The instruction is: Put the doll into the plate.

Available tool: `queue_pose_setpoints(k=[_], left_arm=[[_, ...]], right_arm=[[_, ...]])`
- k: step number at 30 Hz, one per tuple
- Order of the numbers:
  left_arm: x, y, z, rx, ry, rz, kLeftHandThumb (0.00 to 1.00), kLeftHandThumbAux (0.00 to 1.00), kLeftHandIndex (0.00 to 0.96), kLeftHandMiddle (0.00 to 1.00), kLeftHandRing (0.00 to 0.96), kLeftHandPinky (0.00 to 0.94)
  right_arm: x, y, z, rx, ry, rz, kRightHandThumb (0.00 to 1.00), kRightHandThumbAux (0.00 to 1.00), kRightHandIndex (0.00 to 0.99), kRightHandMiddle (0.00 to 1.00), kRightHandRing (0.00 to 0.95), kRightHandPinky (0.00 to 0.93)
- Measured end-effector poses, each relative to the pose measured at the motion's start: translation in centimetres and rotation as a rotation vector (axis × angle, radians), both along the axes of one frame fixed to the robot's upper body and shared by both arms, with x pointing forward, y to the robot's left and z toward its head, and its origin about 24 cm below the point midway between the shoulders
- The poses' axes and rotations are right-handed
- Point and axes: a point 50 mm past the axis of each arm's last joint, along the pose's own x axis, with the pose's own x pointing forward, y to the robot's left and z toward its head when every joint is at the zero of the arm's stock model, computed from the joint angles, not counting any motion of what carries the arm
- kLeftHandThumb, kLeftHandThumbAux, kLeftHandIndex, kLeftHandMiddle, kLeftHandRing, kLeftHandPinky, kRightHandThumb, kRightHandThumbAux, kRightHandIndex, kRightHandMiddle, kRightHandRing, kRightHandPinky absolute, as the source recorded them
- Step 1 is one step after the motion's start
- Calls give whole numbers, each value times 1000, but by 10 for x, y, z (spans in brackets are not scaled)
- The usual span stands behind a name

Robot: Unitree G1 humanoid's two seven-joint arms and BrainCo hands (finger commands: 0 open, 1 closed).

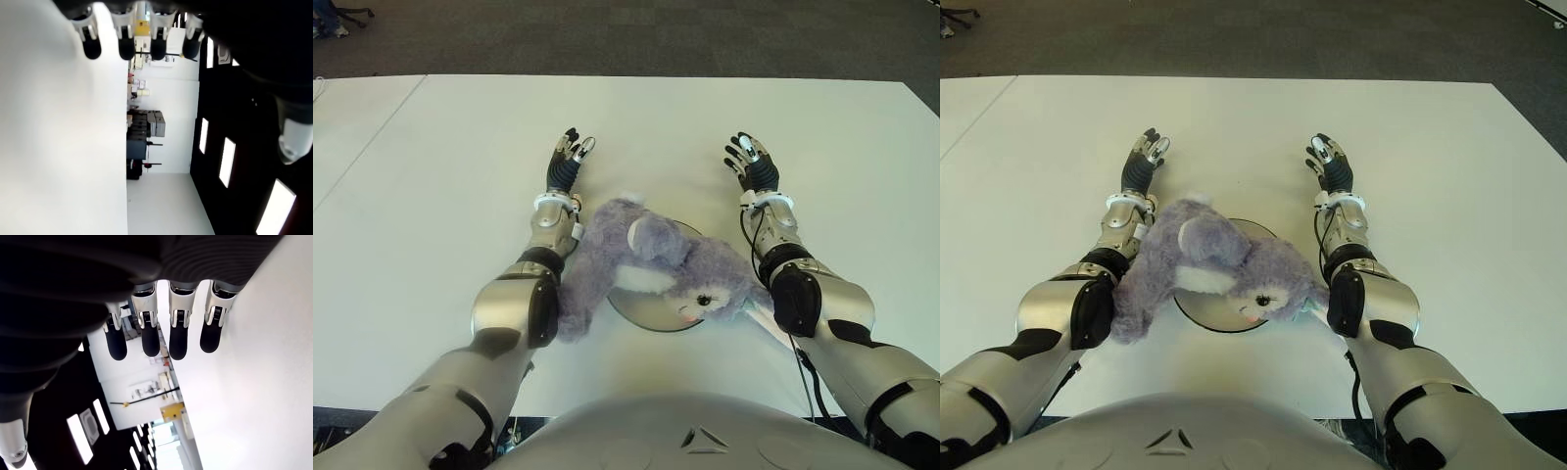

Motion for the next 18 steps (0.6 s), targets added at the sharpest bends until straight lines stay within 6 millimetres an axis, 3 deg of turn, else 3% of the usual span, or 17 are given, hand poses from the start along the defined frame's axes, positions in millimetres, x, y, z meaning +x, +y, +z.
queue_pose_setpoints(k=[18], left_arm=[[-9,12,-3,-2,-54,28,0,401,0,80,78,68]], right_arm=[[-3,-7,1,94,-65,-21,0,632,216,242,198,171]])
